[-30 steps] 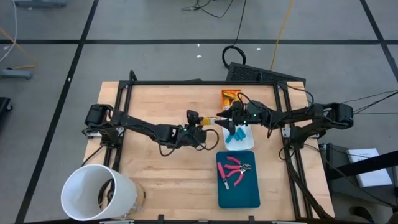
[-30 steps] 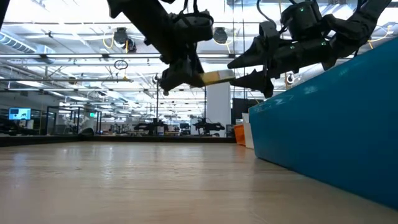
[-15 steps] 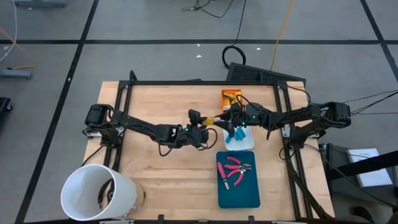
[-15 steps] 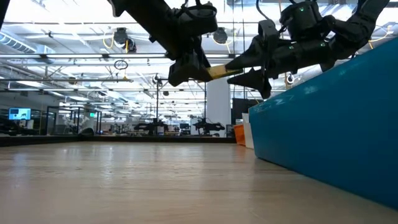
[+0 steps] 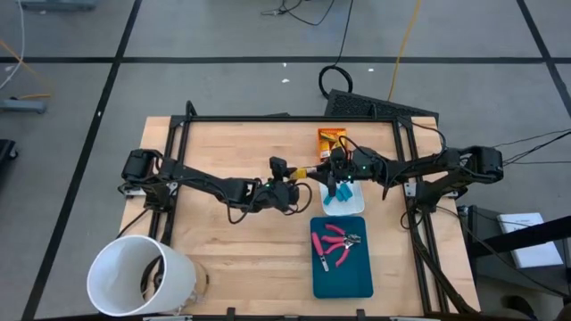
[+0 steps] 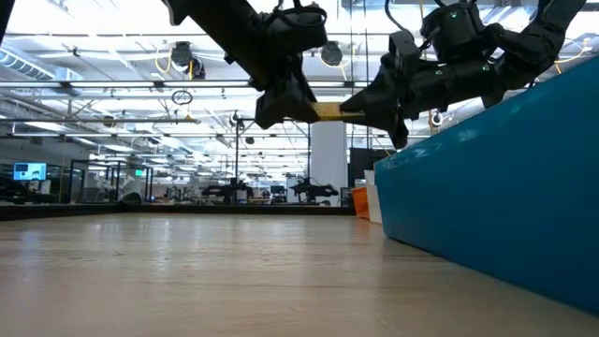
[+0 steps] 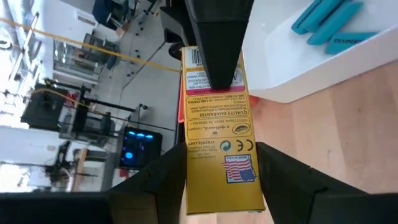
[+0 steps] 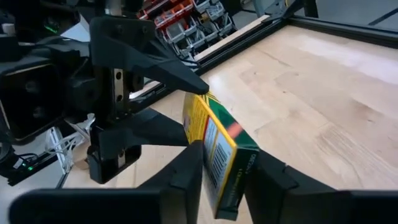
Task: Pick & Place School Supplies
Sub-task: Put the yellow crayon box into the orange bin
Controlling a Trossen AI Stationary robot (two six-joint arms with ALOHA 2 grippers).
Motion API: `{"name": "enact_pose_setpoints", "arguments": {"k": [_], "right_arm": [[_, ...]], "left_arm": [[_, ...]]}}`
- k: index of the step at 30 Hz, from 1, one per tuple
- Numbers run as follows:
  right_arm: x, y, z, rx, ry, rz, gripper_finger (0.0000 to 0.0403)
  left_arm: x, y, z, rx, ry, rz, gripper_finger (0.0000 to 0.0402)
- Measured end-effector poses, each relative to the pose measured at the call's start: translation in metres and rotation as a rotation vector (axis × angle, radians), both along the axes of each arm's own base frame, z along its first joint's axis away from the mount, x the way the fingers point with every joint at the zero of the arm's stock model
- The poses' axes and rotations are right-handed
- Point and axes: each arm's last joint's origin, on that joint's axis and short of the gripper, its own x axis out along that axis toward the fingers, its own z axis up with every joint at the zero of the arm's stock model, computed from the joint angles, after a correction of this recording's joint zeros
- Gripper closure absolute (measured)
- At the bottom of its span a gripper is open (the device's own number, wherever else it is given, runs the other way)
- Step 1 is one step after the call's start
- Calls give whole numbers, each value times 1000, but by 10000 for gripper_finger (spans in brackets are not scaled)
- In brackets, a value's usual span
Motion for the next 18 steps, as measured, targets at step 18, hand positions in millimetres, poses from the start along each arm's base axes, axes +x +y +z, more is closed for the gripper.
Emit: {"name": "enact_pose_setpoints", "arguments": {"k": [18], "right_arm": [[1,1,5,-47,-48,58,367]], "left_arm": [[1,-34,11,-11,-134,-65,211]]}}
